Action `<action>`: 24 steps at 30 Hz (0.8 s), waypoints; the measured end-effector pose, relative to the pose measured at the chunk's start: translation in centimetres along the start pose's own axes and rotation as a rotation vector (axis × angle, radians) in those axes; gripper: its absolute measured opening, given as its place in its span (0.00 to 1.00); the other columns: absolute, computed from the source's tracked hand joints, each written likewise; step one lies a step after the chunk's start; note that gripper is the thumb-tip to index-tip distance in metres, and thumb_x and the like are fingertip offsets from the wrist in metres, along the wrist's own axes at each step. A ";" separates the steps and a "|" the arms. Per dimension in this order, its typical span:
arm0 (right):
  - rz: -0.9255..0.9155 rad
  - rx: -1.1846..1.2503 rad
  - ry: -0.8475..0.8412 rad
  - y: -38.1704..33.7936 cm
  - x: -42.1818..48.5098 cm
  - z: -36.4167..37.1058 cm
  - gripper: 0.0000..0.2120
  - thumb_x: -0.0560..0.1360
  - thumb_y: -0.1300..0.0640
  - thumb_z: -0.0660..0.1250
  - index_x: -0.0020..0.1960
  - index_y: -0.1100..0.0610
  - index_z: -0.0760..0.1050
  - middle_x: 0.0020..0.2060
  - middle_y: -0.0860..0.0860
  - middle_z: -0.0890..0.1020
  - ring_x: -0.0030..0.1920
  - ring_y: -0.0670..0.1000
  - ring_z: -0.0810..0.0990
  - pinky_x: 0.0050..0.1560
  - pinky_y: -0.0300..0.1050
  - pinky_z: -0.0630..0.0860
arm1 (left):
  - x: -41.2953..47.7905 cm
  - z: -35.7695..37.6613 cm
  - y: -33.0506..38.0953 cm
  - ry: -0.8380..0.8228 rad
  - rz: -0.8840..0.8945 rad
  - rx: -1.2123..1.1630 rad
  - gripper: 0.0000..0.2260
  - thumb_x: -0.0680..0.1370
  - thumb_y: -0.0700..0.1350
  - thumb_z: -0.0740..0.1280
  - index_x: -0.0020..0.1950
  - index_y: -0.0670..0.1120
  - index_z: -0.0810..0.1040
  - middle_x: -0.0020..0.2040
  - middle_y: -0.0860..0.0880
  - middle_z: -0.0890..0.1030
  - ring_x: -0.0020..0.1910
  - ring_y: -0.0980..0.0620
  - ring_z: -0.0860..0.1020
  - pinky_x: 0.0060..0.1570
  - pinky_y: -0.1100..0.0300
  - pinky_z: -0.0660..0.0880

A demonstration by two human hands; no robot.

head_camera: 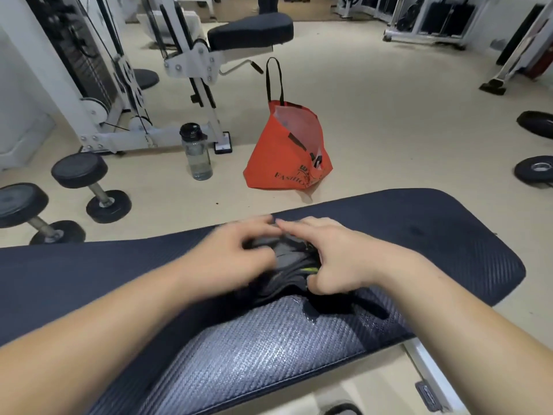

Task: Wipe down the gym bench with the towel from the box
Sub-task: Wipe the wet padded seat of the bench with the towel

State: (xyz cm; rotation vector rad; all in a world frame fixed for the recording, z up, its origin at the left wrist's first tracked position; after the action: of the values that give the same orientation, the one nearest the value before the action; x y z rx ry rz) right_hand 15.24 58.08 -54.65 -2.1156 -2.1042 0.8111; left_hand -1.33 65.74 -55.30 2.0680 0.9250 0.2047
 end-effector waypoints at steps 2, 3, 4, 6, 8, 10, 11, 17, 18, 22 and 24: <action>0.016 -0.072 -0.038 0.3 0.1 0.3 0.50 0.64 0.38 0.77 0.82 0.44 0.60 0.74 0.40 0.64 0.76 0.47 0.59 0.76 0.54 0.67 | 0.4 -2.6 -1.9 0.178 -0.073 0.135 0.23 0.70 0.49 0.62 0.64 0.51 0.82 0.72 0.54 0.75 0.72 0.54 0.72 0.70 0.63 0.67; 0.033 -0.073 -0.052 0.3 0.2 0.4 0.53 0.62 0.33 0.78 0.81 0.45 0.61 0.74 0.40 0.63 0.76 0.46 0.59 0.76 0.54 0.66 | 0.6 -3.3 -2.8 0.211 -0.109 0.313 0.23 0.71 0.48 0.60 0.63 0.49 0.81 0.70 0.52 0.77 0.71 0.49 0.73 0.70 0.56 0.69; 0.046 -0.068 -0.044 0.0 0.2 0.4 0.55 0.60 0.29 0.77 0.81 0.44 0.62 0.74 0.39 0.63 0.76 0.45 0.59 0.75 0.54 0.67 | 0.7 -3.4 -3.4 0.180 -0.136 0.476 0.23 0.70 0.49 0.57 0.61 0.48 0.81 0.67 0.50 0.79 0.68 0.45 0.75 0.67 0.52 0.73; 0.049 -0.090 0.058 -0.5 0.5 0.4 0.46 0.63 0.30 0.76 0.77 0.41 0.67 0.69 0.39 0.68 0.73 0.45 0.64 0.68 0.53 0.72 | 0.9 -2.9 -4.4 0.086 -0.197 0.613 0.22 0.69 0.49 0.54 0.58 0.49 0.80 0.63 0.50 0.79 0.63 0.44 0.76 0.60 0.49 0.77; 0.059 -0.092 0.208 -0.2 1.2 0.0 0.29 0.70 0.39 0.73 0.70 0.37 0.72 0.64 0.39 0.72 0.69 0.48 0.68 0.61 0.52 0.75 | 1.1 -2.5 -4.5 0.073 -0.206 0.679 0.19 0.72 0.48 0.55 0.57 0.50 0.80 0.61 0.49 0.79 0.61 0.44 0.76 0.58 0.49 0.78; 0.150 -0.121 0.296 1.1 1.6 -0.8 0.22 0.74 0.45 0.68 0.68 0.36 0.72 0.64 0.43 0.74 0.69 0.52 0.69 0.59 0.54 0.75 | 1.2 -2.1 -4.2 0.097 -0.186 0.728 0.16 0.74 0.46 0.57 0.57 0.48 0.80 0.60 0.48 0.78 0.60 0.43 0.75 0.57 0.48 0.78; 0.222 -0.145 0.318 1.9 1.6 -1.3 0.22 0.76 0.46 0.66 0.69 0.36 0.71 0.63 0.45 0.75 0.69 0.54 0.70 0.60 0.55 0.76 | 1.2 -1.9 -4.2 0.106 -0.185 0.749 0.16 0.75 0.45 0.57 0.59 0.47 0.79 0.61 0.47 0.78 0.59 0.42 0.75 0.57 0.48 0.78; 0.198 -0.135 0.240 0.6 1.3 -0.5 0.21 0.71 0.42 0.66 0.64 0.39 0.75 0.52 0.47 0.75 0.63 0.55 0.73 0.58 0.54 0.79 | 0.8 -1.1 -5.0 0.138 -0.163 0.751 0.23 0.77 0.45 0.57 0.72 0.45 0.72 0.67 0.46 0.76 0.64 0.42 0.73 0.65 0.50 0.74; 0.143 -0.129 0.200 -0.5 1.1 0.2 0.19 0.70 0.41 0.67 0.61 0.39 0.76 0.50 0.45 0.74 0.61 0.53 0.73 0.56 0.52 0.78 | 0.7 -1.1 -5.0 0.146 -0.158 0.744 0.23 0.77 0.45 0.57 0.73 0.45 0.71 0.68 0.46 0.76 0.65 0.41 0.73 0.66 0.50 0.73; 0.213 -0.100 0.225 0.2 0.2 0.2 0.15 0.70 0.41 0.68 0.56 0.41 0.78 0.51 0.45 0.75 0.61 0.52 0.73 0.52 0.50 0.74 | 0.4 -1.0 -5.3 0.154 -0.148 0.715 0.22 0.79 0.45 0.57 0.74 0.45 0.70 0.73 0.46 0.73 0.69 0.42 0.71 0.70 0.50 0.70; 0.349 -0.118 0.306 2.2 -0.3 -0.7 0.14 0.71 0.41 0.67 0.54 0.44 0.77 0.51 0.48 0.75 0.62 0.55 0.73 0.53 0.52 0.76 | 0.4 -1.1 -5.3 0.156 -0.147 0.694 0.22 0.81 0.46 0.56 0.75 0.46 0.70 0.73 0.47 0.72 0.71 0.43 0.70 0.71 0.51 0.68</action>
State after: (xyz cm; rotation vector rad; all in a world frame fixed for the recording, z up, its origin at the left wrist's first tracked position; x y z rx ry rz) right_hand 17.52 57.86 -54.78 -2.5192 -1.6959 0.3536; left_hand -4.42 68.66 -58.71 2.6193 1.3791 -0.0471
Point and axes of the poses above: each hand's wrist, its own x-axis towards the middle knuckle, its own z-axis out of the palm, y = z × x, the point moved 4 cm from there along x, towards the middle knuckle
